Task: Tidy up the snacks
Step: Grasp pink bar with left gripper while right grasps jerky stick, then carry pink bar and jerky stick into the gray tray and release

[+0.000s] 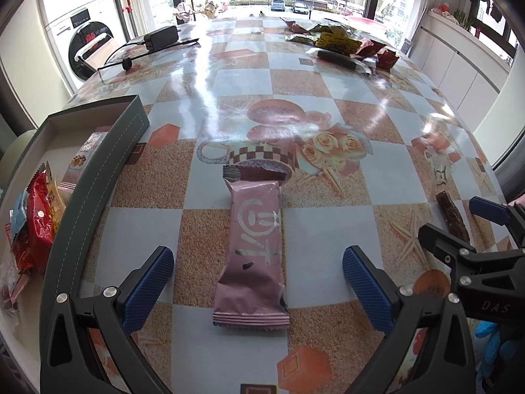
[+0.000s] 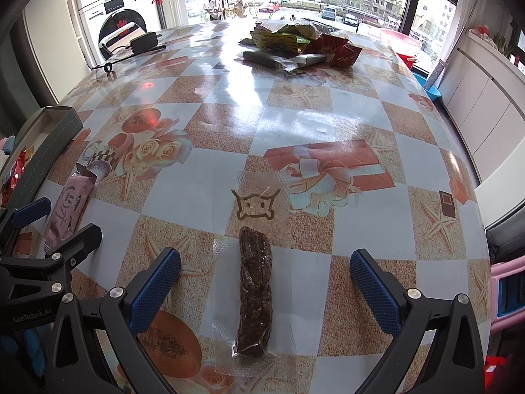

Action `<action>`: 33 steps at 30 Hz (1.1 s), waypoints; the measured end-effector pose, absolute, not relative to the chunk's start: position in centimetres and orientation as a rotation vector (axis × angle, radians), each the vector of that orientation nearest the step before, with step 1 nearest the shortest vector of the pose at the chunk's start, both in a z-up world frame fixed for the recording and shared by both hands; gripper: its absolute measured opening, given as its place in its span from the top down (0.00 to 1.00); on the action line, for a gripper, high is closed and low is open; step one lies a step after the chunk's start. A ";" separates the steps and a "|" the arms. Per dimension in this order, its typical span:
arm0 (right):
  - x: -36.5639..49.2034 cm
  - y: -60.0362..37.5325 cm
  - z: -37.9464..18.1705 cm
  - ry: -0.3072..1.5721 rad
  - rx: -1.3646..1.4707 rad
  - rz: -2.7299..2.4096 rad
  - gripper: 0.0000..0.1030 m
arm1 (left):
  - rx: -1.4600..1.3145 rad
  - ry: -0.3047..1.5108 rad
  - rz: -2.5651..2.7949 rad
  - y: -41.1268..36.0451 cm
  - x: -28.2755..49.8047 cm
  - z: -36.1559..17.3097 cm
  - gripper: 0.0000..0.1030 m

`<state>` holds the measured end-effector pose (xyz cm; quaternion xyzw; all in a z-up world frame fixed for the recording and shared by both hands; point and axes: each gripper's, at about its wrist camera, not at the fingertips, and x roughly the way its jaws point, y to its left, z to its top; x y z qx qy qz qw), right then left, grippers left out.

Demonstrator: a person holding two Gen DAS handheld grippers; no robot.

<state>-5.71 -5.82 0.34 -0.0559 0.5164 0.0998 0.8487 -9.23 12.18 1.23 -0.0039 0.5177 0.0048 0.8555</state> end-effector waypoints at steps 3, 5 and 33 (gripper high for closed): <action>-5.7 -5.7 0.6 1.118 -0.127 0.217 0.09 | 0.012 1.119 -0.027 11.3 -9.3 1.6 0.20; -5.8 -5.6 1.3 1.125 -0.132 0.230 0.35 | 0.028 1.136 -0.058 10.6 -9.2 1.9 0.39; -4.0 13.9 9.6 1.146 -0.019 0.734 0.59 | -0.199 0.984 0.098 28.6 -13.3 10.6 0.75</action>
